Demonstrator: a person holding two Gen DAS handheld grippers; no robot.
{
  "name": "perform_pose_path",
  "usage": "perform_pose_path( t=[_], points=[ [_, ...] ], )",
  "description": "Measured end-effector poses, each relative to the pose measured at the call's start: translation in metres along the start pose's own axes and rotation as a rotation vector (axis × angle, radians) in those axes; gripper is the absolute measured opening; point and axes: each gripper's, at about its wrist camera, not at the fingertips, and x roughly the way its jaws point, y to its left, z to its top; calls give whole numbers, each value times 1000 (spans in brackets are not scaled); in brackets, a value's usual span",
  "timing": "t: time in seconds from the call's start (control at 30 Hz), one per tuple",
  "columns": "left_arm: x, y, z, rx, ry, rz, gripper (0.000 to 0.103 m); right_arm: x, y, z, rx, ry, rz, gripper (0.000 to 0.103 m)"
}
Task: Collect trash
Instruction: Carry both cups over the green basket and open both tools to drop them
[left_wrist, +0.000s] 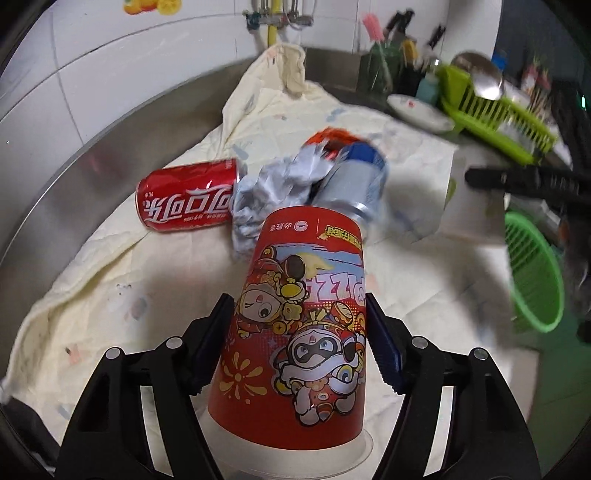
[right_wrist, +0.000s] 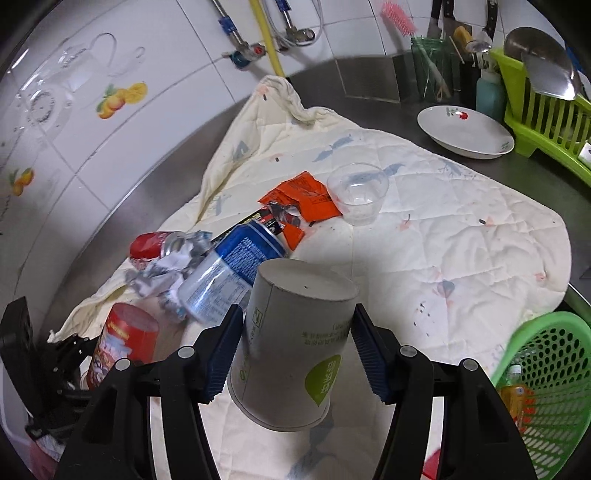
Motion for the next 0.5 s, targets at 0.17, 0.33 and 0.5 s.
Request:
perform_pose_path(
  t=[0.17,0.33,0.5],
  points=[
    [-14,-20,3,-18,-34,-89,68,-30,-15,-15,12,-27,-15,58],
    [-18,-58,5,23,-57,-151,68,-64,-46,-38,29,-61,-68,58],
    [-18,-114,4,100,-71,-207,68,-98,-94,-70,37,-94,-219,58]
  ],
)
